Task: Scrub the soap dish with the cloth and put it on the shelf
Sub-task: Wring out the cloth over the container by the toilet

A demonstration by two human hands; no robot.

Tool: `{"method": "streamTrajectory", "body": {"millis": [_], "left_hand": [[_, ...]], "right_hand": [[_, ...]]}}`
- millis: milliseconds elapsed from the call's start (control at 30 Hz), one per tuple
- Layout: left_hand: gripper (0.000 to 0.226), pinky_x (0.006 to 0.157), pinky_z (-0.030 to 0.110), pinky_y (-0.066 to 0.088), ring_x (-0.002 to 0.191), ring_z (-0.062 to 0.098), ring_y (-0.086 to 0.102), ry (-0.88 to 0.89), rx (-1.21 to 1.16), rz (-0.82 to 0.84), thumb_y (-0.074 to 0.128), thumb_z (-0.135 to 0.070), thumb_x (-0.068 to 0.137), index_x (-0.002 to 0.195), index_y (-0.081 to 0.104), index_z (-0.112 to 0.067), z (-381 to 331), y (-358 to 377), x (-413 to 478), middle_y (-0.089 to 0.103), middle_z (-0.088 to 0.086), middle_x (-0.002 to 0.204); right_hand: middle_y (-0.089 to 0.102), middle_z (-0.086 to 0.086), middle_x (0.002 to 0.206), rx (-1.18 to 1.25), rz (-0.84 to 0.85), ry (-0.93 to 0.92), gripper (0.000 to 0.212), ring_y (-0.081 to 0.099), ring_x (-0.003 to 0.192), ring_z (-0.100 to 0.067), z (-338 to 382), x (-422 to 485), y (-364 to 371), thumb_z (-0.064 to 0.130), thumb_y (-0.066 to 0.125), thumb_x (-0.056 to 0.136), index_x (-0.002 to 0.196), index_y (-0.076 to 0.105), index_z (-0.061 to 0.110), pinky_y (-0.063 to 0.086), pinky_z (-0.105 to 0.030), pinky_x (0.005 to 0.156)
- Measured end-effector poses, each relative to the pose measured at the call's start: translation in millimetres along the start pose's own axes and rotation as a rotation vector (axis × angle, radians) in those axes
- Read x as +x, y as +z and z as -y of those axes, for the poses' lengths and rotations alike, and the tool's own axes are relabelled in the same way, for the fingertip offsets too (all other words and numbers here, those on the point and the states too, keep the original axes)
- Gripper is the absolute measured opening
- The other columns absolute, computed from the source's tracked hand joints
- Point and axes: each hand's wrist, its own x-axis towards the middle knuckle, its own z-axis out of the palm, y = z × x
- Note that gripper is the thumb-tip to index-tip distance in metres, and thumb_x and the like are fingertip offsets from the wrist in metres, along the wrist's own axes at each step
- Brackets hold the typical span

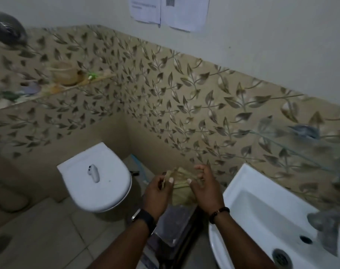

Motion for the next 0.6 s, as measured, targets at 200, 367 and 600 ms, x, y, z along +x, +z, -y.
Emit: {"method": "streamTrajectory", "body": {"millis": [200,367,600], "left_hand": [[0.025,0.073,0.048,0.06,0.076,0.019,0.069,-0.337,0.041,0.195,0.07,-0.039,0.082,0.1,0.072,-0.021,102.3,-37.3,73.3,0.076,0.004,0.087],[0.017,0.069,0.031,0.054,0.082,0.021,0.066,-0.449,0.128,0.362,0.057,-0.015,0.087,0.096,0.072,-0.014,156.5,-35.4,111.1,0.072,0.0,0.087],[0.07,0.125,0.039,0.013,0.149,0.014,0.019,-0.246,0.532,0.602,0.057,-0.031,0.097,0.157,0.025,-0.015,180.7,-20.9,134.8,0.023,-0.008,0.158]], "right_hand": [[0.068,0.005,0.092,-0.197,0.08,0.307,0.04,0.068,0.087,-0.023,-87.1,48.0,103.1,0.025,0.067,0.079,0.097,0.052,0.056,0.057,-0.043,0.079],[0.072,-0.013,0.093,-0.352,0.107,0.353,0.02,0.067,0.085,-0.032,-132.3,62.5,145.3,0.02,0.052,0.088,0.093,0.069,0.011,0.054,-0.041,0.078],[0.056,-0.018,0.142,-0.452,0.193,0.421,0.053,0.053,0.128,-0.036,-163.7,77.4,165.4,0.03,0.05,0.093,0.14,0.053,0.008,0.042,-0.045,0.109]]}}
